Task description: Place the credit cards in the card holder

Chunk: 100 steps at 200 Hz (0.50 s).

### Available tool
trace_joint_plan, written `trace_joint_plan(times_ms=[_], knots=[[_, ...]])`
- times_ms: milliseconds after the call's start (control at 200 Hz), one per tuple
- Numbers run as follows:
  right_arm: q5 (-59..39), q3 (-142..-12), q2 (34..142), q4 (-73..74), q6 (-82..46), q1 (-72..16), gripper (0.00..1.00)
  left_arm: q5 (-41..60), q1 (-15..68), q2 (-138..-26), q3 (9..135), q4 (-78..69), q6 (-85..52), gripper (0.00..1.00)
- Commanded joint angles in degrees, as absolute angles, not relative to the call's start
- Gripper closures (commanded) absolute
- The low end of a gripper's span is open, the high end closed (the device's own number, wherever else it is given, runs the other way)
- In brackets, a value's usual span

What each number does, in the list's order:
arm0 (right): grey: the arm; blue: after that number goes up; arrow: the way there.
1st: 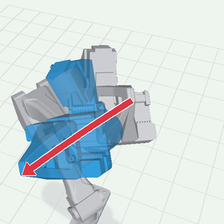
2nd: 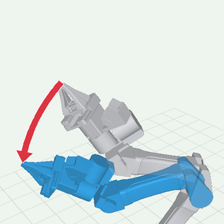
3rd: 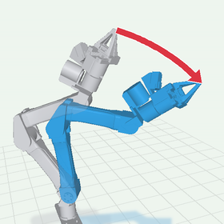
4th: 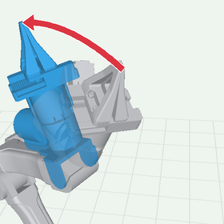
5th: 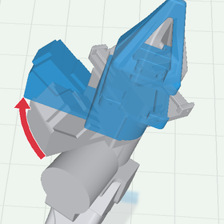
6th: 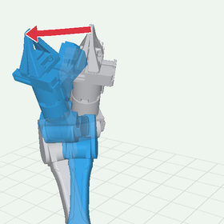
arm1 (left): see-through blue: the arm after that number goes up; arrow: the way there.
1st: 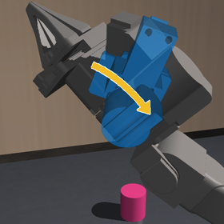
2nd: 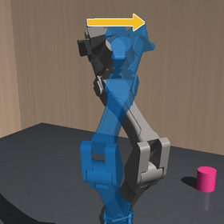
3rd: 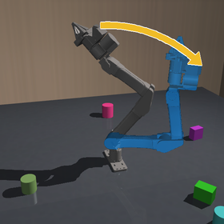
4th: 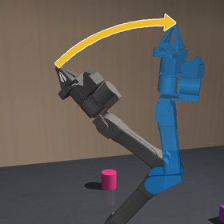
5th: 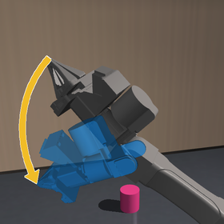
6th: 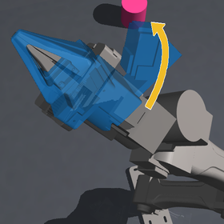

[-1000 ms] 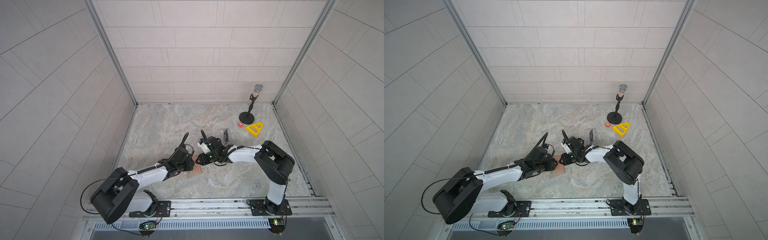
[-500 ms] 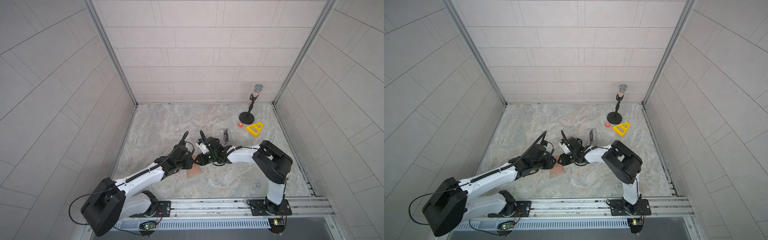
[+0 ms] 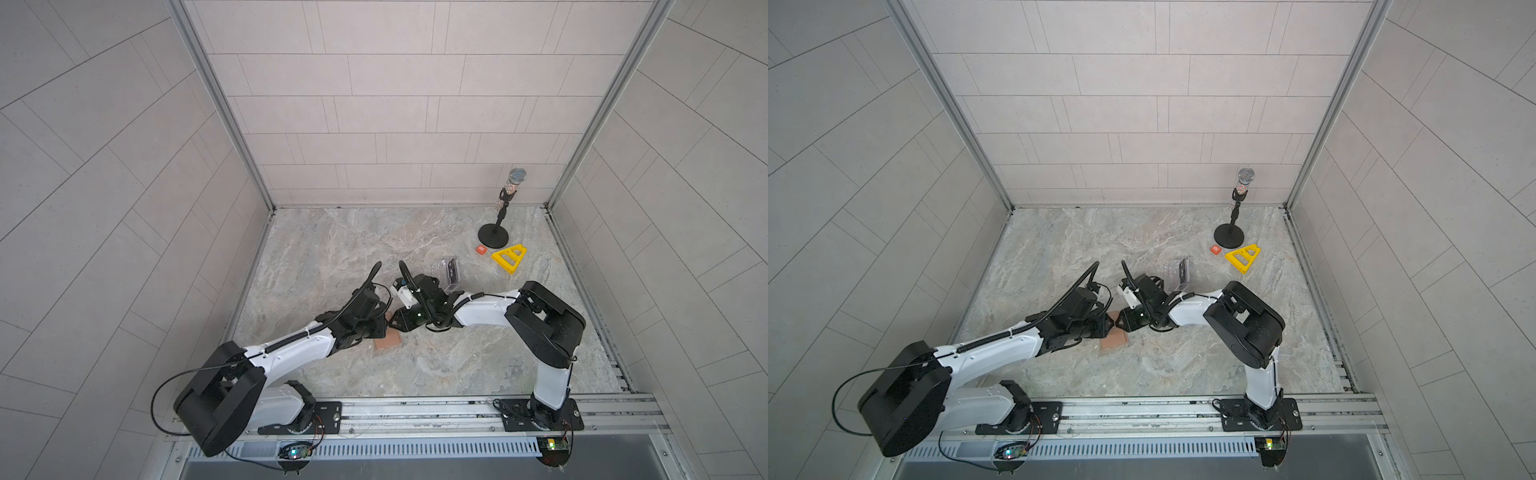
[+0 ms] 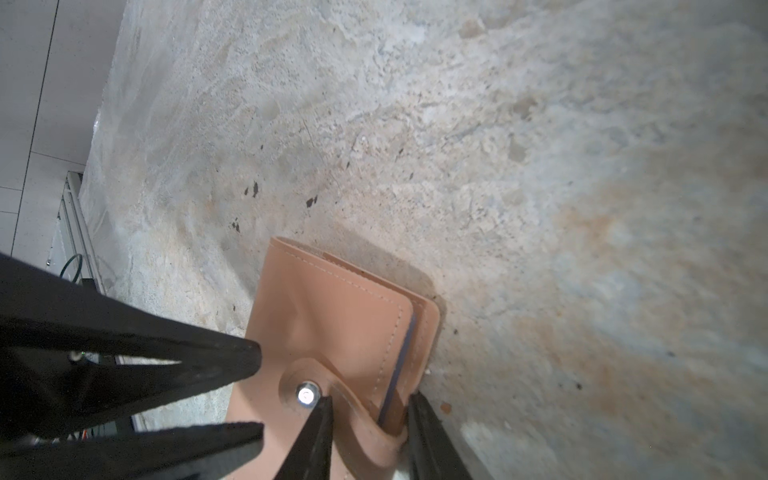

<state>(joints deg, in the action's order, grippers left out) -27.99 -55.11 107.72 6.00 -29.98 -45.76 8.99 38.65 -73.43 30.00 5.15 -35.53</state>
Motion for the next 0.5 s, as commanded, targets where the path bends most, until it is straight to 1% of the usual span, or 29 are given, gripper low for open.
trace_joint_plan(times_ms=[0,260,495], knots=[[-25.4,-50.6,112.0,-10.5,-29.0,-46.8,0.68,8.7,38.6,-74.5,31.6,4.2,-36.2,0.73],[-26.1,-51.1,112.1,-11.8,-27.7,-46.8,0.69,8.2,38.4,-75.0,31.6,3.9,-36.5,0.71],[-26.6,-51.6,111.6,-13.1,-26.4,-46.8,0.69,9.1,38.3,-77.6,32.0,3.4,-35.9,0.72]])
